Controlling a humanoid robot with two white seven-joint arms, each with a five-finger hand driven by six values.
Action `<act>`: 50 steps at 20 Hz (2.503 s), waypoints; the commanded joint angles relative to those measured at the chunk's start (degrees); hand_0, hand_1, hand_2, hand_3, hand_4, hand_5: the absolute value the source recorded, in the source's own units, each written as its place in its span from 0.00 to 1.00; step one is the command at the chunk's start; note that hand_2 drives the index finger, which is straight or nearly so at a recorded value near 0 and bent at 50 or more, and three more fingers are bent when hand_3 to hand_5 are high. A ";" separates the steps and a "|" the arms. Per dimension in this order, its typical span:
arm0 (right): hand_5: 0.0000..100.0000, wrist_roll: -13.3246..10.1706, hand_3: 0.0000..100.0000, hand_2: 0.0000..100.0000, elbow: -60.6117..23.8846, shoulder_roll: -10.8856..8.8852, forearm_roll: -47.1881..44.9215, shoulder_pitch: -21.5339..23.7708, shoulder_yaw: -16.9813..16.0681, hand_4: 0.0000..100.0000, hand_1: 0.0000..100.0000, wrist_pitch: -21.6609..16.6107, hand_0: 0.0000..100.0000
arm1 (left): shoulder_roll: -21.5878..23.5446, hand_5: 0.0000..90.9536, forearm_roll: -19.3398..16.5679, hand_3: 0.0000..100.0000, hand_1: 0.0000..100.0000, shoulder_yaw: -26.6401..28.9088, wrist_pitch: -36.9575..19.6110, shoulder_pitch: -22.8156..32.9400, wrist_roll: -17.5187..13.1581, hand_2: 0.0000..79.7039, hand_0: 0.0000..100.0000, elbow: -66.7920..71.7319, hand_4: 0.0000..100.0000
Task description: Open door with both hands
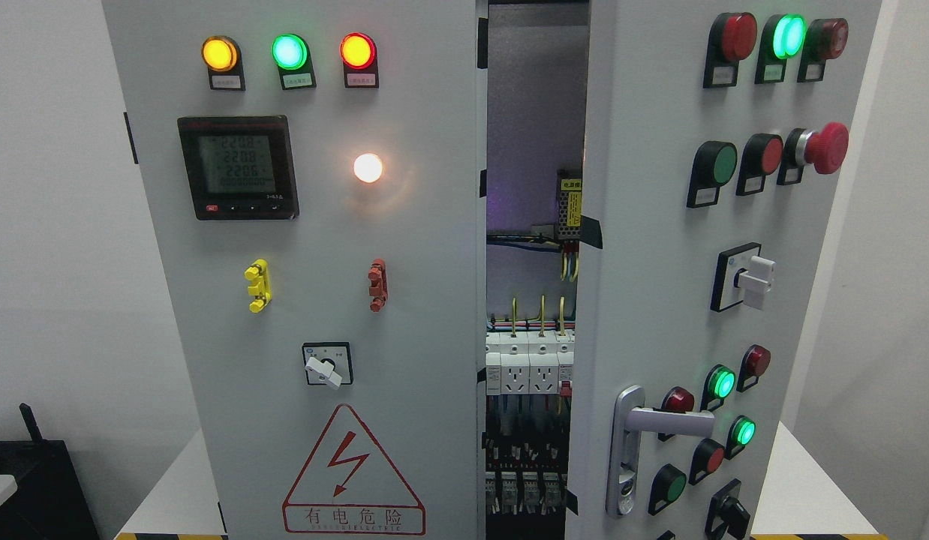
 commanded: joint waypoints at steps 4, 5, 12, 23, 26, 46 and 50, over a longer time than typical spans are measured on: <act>0.00 0.00 0.00 0.00 -0.04 0.00 0.01 0.00 0.00 0.00 0.00 0.04 0.00 | -0.21 0.00 -0.35 0.00 0.00 -1.60 0.45 7.59 0.73 0.00 0.00 -19.71 0.04; 0.00 0.00 0.00 0.00 -0.04 0.00 -0.08 0.00 0.00 0.00 0.00 0.04 0.00 | -0.04 0.00 -0.35 0.00 0.00 -1.60 0.27 7.77 0.73 0.00 0.00 -20.85 0.04; 0.00 0.00 0.00 0.00 -0.04 0.00 -0.08 0.00 0.00 0.00 0.00 0.04 0.00 | 1.54 0.00 -0.44 0.00 0.00 -3.80 0.01 12.68 0.82 0.00 0.00 -35.68 0.04; 0.00 0.00 0.00 0.00 0.05 0.00 -0.08 0.00 0.00 0.00 0.00 0.04 0.00 | 6.64 0.00 -0.18 0.00 0.00 -3.62 0.27 24.20 0.73 0.00 0.00 -68.83 0.04; 0.00 0.00 0.00 0.00 -0.04 0.00 0.01 0.00 0.00 0.00 0.00 0.04 0.00 | 8.30 0.00 0.70 0.00 0.00 -3.45 0.01 24.64 0.73 0.00 0.00 -72.52 0.04; 0.00 0.00 0.00 0.00 -0.04 0.00 0.01 0.00 0.00 0.00 0.00 0.04 0.00 | 25.88 0.00 15.91 0.00 0.00 -4.06 -5.43 33.17 0.73 0.00 0.00 -98.64 0.04; 0.00 0.00 0.00 0.00 0.05 0.00 0.01 0.00 0.00 0.00 0.00 0.04 0.00 | 31.06 0.00 20.72 0.00 0.00 -3.89 -7.29 32.56 0.73 0.00 0.00 -99.43 0.04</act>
